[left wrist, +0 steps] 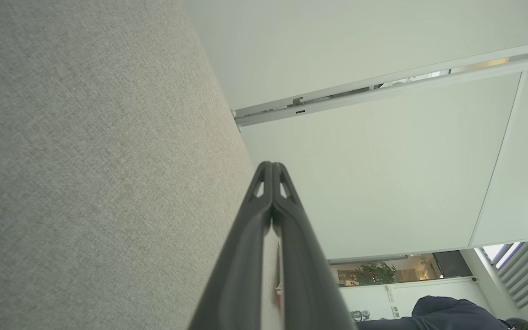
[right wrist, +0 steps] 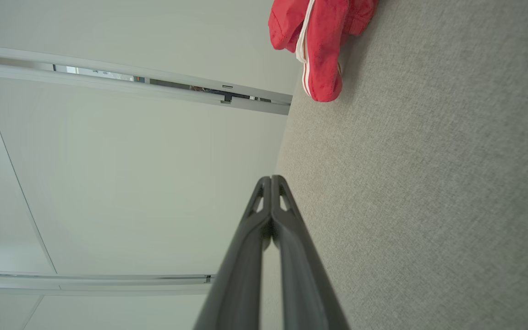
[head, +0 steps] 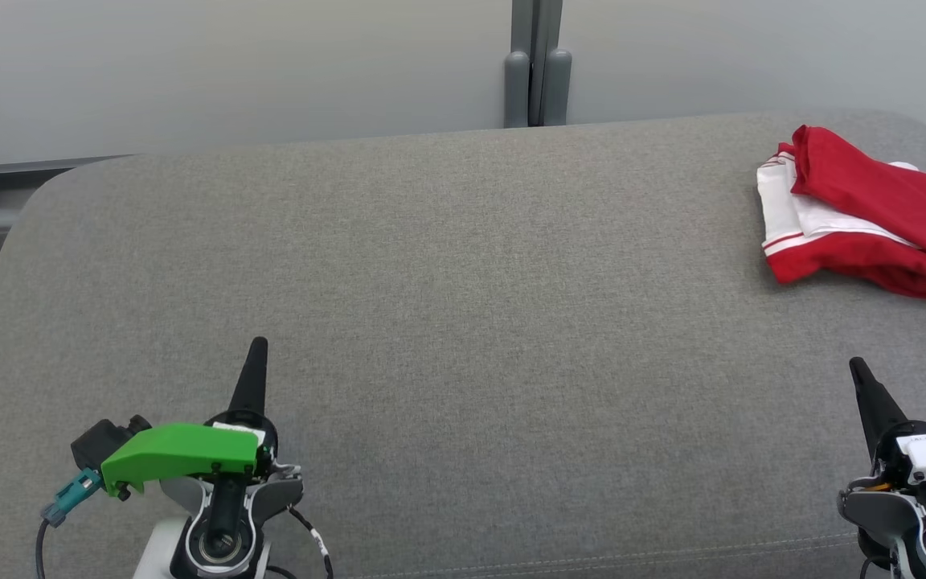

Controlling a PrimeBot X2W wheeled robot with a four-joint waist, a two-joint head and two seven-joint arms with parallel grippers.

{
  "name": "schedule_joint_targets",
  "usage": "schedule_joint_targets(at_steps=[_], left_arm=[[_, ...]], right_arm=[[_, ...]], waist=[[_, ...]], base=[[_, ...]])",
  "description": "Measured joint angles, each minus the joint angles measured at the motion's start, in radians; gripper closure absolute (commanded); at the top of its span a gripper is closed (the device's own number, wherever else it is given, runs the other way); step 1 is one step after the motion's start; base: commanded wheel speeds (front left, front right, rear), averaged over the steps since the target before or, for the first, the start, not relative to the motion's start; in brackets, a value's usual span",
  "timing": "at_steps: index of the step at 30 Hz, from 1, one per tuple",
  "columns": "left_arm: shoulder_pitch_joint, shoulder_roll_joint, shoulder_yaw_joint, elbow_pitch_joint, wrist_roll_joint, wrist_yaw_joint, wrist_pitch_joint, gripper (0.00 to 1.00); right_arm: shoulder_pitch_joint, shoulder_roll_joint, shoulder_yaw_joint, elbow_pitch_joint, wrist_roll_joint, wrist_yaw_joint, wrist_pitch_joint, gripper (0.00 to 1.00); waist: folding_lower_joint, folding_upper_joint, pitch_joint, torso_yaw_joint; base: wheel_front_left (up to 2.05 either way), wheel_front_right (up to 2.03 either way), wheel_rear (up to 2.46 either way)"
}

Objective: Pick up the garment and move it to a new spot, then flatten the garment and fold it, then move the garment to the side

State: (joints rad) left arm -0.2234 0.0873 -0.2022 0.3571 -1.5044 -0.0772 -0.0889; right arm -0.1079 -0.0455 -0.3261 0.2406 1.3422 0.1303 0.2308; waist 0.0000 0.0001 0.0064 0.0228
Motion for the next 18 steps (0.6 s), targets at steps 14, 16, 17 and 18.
schedule_joint_targets(at_steps=[14, 16, 17, 18], left_arm=[[-0.014, -0.015, 0.019, 0.011, -0.07, -0.025, 0.017, 1.0], [-0.015, -0.017, 0.022, 0.012, -0.079, -0.028, 0.018, 1.0], [-0.016, -0.018, 0.024, 0.013, -0.082, -0.028, 0.018, 1.0], [-0.016, -0.019, 0.026, 0.014, -0.086, -0.029, 0.019, 1.0]], right_arm=[[-0.008, -0.001, -0.031, 0.014, 0.1, 0.0, 0.025, 1.0], [-0.01, -0.001, -0.036, 0.015, 0.114, 0.0, 0.028, 1.0], [-0.01, -0.001, -0.038, 0.016, 0.12, 0.0, 0.031, 1.0], [-0.011, -0.001, -0.04, 0.017, 0.127, 0.0, 0.032, 1.0]], waist=[[0.0, 0.0, -0.003, -0.01], [0.0, 0.0, -0.003, -0.011], [0.0, 0.0, -0.003, -0.012], [0.0, 0.0, -0.003, -0.012]], base=[[0.0, 0.0, 0.0], [0.0, 0.0, 0.0], [0.0, 0.0, 0.0], [0.0, 0.0, 0.0]])
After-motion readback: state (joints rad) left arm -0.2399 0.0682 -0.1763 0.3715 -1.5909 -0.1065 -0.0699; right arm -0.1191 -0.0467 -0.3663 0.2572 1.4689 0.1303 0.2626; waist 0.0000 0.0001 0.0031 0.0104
